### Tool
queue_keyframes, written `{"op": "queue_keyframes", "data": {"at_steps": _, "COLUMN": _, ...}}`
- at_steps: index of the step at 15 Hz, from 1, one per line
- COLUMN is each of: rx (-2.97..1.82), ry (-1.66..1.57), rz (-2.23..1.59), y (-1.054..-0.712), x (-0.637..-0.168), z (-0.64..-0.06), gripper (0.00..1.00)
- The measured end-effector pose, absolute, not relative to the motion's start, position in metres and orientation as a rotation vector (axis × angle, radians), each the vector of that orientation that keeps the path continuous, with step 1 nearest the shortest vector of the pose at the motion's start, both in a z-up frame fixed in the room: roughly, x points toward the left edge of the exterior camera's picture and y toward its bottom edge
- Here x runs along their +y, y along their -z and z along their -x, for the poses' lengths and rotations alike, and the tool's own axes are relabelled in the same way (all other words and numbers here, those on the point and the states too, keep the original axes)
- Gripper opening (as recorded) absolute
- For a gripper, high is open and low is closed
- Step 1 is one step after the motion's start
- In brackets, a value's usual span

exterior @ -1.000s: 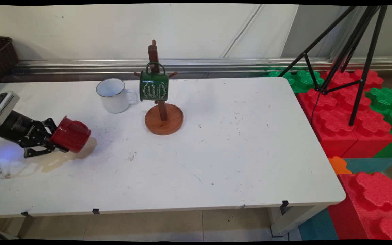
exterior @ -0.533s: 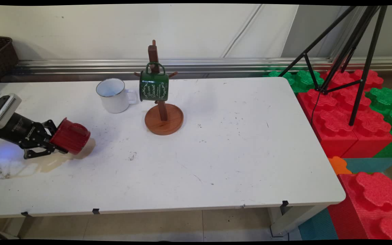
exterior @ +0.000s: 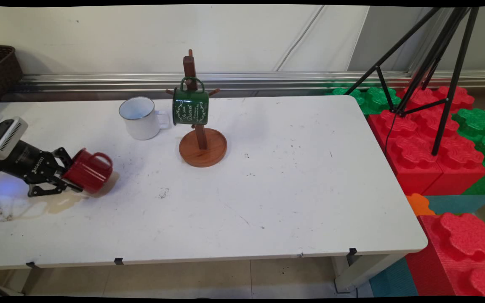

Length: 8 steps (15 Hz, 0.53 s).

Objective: Place the picked object on the table

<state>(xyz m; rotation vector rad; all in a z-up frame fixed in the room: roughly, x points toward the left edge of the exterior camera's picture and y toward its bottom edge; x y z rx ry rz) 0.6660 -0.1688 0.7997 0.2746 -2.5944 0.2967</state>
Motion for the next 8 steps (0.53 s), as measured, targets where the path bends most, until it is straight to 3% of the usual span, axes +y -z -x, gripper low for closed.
{"op": "queue_keyframes", "data": {"at_steps": 8, "rx": -2.590, "ry": -0.317, "rz": -0.265, "y": -0.8052, "x": -0.1730, "z": -0.6656, "gripper": 1.00}}
